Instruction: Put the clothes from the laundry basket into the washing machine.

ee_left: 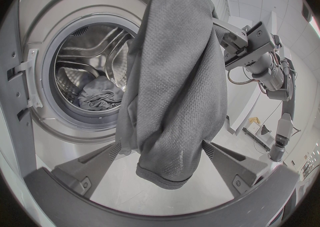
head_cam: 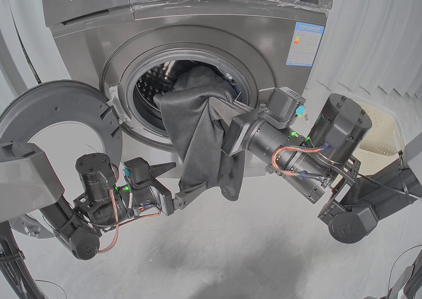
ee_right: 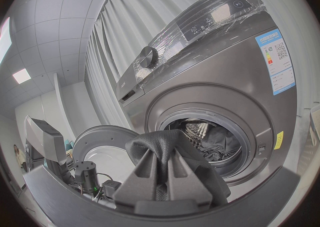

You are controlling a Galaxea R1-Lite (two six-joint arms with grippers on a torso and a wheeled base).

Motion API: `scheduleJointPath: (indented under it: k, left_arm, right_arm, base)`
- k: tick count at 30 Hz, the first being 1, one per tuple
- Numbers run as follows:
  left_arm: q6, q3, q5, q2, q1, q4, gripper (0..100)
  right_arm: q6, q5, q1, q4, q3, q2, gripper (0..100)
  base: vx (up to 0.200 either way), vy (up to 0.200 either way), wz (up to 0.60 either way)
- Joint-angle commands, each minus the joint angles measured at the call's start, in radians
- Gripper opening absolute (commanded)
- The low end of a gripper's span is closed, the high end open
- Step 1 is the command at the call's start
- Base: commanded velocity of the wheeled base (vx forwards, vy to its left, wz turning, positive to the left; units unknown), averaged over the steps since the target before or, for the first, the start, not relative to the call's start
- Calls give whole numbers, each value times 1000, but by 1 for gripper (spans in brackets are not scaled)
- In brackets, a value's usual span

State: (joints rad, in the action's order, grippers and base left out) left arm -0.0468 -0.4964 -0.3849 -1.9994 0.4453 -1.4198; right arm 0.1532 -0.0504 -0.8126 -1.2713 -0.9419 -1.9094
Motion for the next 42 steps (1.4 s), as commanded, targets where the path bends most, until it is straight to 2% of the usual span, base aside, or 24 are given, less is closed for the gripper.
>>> scheduleJointPath:
  k: [1,11,12,17,20,29,30,32,35,41,42]
  left_arm:
    - [-2,-2,-6,-13,19,-7,100]
    - [-4,-37,4,-56,36,-28,100]
    - [-4,-42,6,-67,36,-45,0]
    - [-5,-31,6,-72,41,-74,0]
    - [-5,6,8,-58,52,-128,0]
    - [-4,191,6,166,95,-131,0]
    - [-4,222,6,208,101,-131,0]
    - [-11,237,4,246,113,-131,0]
    - [-39,228,4,269,136,-133,0]
    - [-67,193,4,294,128,-131,0]
    - [-87,167,9,294,124,-131,0]
  right_arm:
    - [0,0,0,0,0,-2,0]
    - [0,1,0,-2,2,-5,0]
    - [0,1,0,-2,0,-5,0]
    - [2,1,0,-2,5,-7,0]
    - [0,1,1,-2,6,-5,0]
    - [3,1,7,-2,11,-20,0]
    - [3,-2,1,1,14,-22,100]
    - [5,-2,0,1,15,-27,100]
    - [5,0,-7,-2,17,-45,100]
    - [5,0,-13,-2,55,-53,100]
    - [2,0,-13,-2,81,-50,100]
  base:
    - [0,0,0]
    - [0,0,0]
    - [0,0,0]
    - [0,0,0]
    - [0,0,0]
    - [0,0,0]
    - [0,0,0]
    - [0,0,0]
    - [0,0,0]
    - [0,0,0]
    - [0,0,0]
